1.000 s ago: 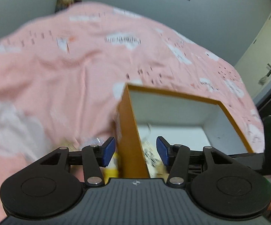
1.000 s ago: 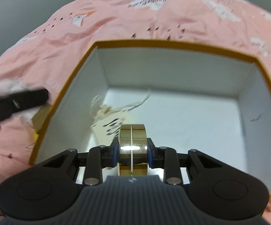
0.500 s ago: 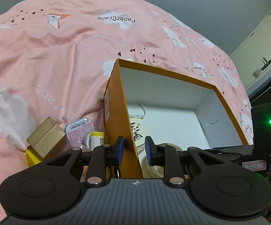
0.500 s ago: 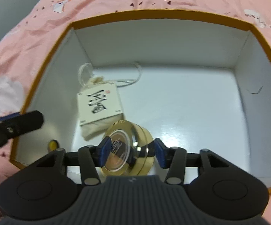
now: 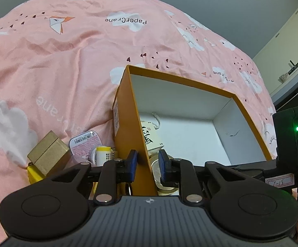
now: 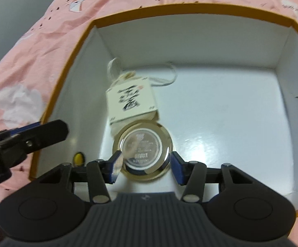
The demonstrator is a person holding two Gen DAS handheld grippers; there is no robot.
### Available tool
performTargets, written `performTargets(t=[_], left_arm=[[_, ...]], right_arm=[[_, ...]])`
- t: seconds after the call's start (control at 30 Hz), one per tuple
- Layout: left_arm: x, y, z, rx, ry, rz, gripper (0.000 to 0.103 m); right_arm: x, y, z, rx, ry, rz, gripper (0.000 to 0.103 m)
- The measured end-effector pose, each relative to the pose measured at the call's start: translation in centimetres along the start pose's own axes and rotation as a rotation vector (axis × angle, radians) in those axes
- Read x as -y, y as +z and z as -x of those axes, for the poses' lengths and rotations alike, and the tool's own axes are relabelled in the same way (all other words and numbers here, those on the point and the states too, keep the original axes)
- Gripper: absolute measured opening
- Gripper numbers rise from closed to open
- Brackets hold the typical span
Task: Organize rigid objects
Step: 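Lower the gold watch into the box and open the right tool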
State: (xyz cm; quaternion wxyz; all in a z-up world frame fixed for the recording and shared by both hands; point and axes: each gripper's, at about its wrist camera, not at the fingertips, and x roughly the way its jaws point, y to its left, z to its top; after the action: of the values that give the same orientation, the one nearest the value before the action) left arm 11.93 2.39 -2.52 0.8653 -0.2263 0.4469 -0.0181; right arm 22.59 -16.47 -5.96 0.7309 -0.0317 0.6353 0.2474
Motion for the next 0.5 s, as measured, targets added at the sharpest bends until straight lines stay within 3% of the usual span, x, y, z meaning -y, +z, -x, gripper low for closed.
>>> performTargets(t=[0.23, 0.5], left_arm=[[1.7, -0.2, -0.3, 0.008, 0.003, -0.059, 0.024], [2.5, -0.3, -0.8, 0.015, 0.018, -0.082, 0.024]], right_arm=[[-0.3, 0.2, 1.5, 0.051, -0.118, 0.083, 0.054], [-1.1, 0.1, 2.9, 0.141, -0.195, 0.118, 0.055]])
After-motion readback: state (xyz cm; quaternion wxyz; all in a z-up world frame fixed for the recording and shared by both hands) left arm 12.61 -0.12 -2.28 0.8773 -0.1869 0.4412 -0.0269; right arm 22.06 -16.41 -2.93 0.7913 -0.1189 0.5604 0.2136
